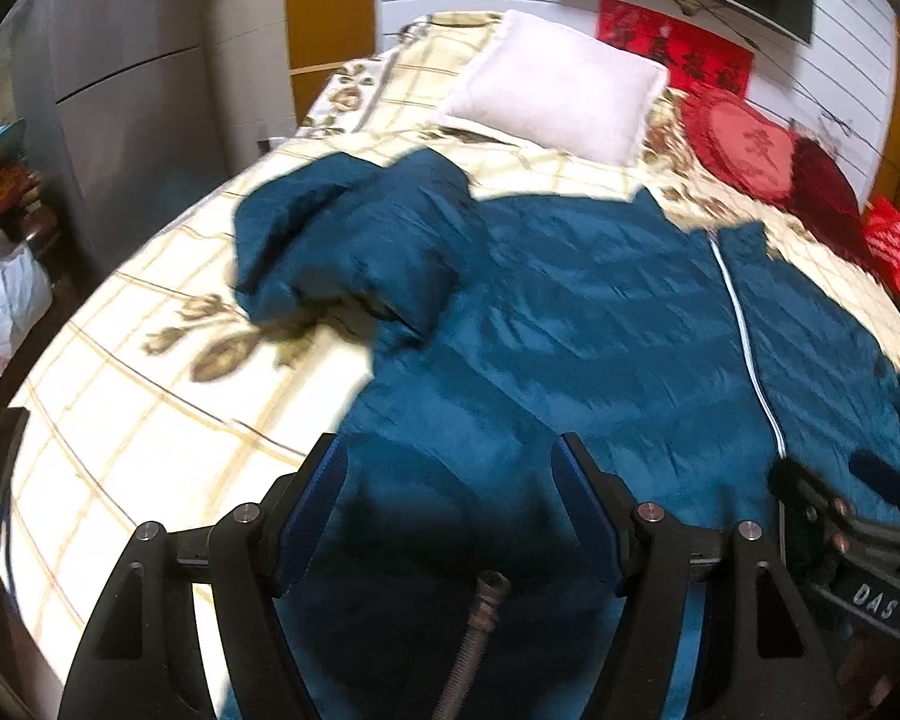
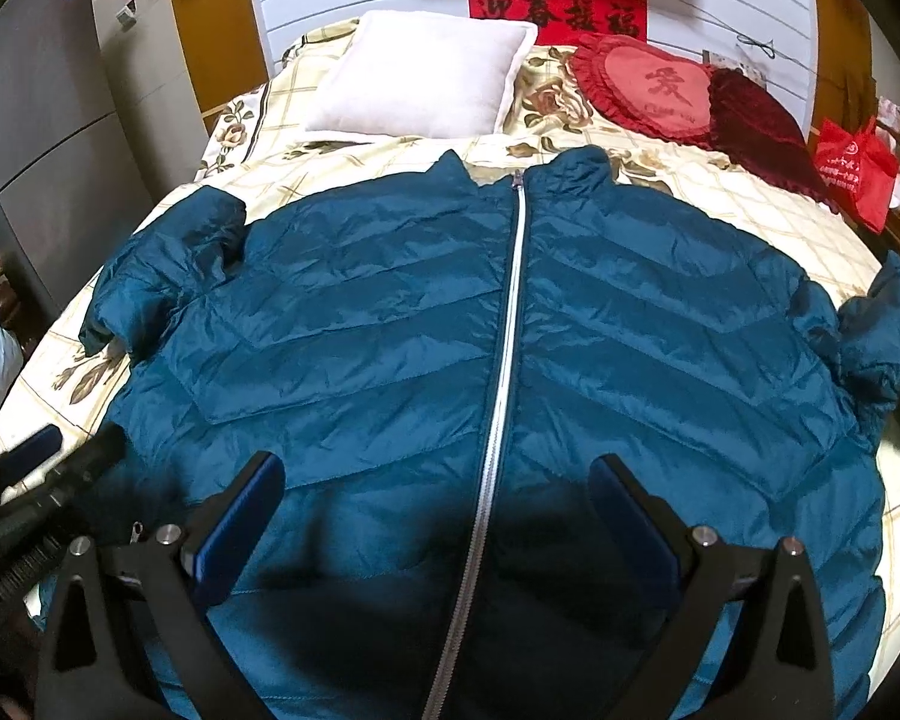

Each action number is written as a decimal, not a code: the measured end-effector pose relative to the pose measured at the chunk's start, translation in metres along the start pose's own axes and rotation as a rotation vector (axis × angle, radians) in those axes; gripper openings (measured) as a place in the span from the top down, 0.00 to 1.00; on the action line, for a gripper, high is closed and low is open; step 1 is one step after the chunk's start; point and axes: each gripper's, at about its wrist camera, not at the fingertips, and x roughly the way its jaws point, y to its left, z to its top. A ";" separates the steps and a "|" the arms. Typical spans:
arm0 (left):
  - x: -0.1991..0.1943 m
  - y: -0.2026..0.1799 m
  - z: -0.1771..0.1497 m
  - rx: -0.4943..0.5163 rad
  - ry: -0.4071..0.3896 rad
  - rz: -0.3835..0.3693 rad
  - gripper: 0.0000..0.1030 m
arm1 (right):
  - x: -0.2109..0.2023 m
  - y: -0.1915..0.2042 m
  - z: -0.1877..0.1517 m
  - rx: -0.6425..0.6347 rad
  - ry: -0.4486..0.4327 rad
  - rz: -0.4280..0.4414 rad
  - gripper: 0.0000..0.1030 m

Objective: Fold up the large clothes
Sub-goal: 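Grasp the teal jacket sleeve with the left gripper and lift it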

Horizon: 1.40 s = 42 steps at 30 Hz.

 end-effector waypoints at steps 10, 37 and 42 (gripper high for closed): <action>0.052 0.072 0.081 -0.055 0.003 0.163 0.48 | 0.007 -0.003 0.004 -0.001 0.007 0.040 0.00; 0.179 0.142 0.149 -0.251 0.023 0.047 0.96 | 0.038 0.014 0.011 -0.039 0.066 0.077 0.00; 0.131 0.149 0.155 -0.326 -0.025 -0.156 0.96 | 0.026 0.003 0.013 -0.015 0.051 0.063 0.00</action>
